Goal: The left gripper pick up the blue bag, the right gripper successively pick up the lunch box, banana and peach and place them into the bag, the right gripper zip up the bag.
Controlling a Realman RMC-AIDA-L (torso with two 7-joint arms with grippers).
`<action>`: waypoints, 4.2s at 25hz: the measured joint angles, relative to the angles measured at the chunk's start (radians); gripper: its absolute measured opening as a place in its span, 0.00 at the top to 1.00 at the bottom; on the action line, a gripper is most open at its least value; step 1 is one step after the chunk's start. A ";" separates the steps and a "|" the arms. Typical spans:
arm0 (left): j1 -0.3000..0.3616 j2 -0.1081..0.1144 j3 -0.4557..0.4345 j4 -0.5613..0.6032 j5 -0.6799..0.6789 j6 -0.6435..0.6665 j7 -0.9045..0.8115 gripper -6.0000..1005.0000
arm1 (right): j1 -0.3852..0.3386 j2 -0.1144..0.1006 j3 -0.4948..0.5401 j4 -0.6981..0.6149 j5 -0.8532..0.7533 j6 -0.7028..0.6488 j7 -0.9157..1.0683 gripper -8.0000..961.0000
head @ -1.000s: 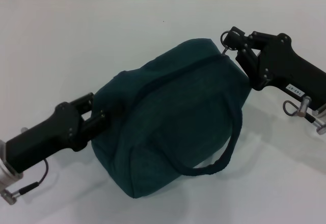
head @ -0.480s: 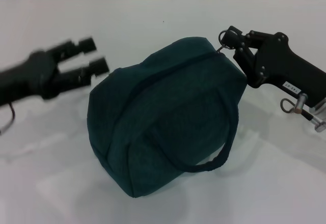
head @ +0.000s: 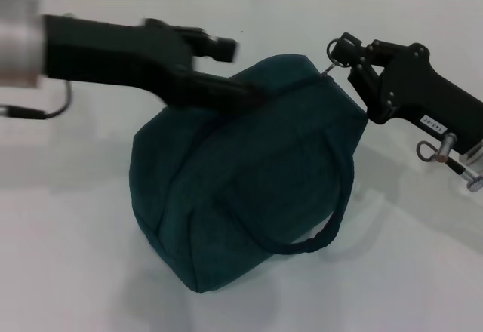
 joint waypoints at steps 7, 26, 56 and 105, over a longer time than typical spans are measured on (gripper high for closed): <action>-0.032 0.000 0.179 0.094 0.164 -0.076 -0.130 0.14 | 0.005 0.000 -0.007 0.000 0.001 0.006 0.000 0.97; -0.032 0.004 0.255 0.101 0.280 -0.082 -0.135 0.22 | 0.005 0.000 -0.008 0.001 0.001 0.009 0.013 0.97; -0.036 -0.001 0.275 0.147 0.270 -0.084 -0.111 0.94 | 0.000 0.000 -0.002 0.066 0.080 0.031 0.048 0.97; -0.051 -0.001 0.272 0.089 0.180 -0.097 -0.062 0.93 | -0.041 -0.013 0.019 0.181 0.105 0.085 0.285 0.69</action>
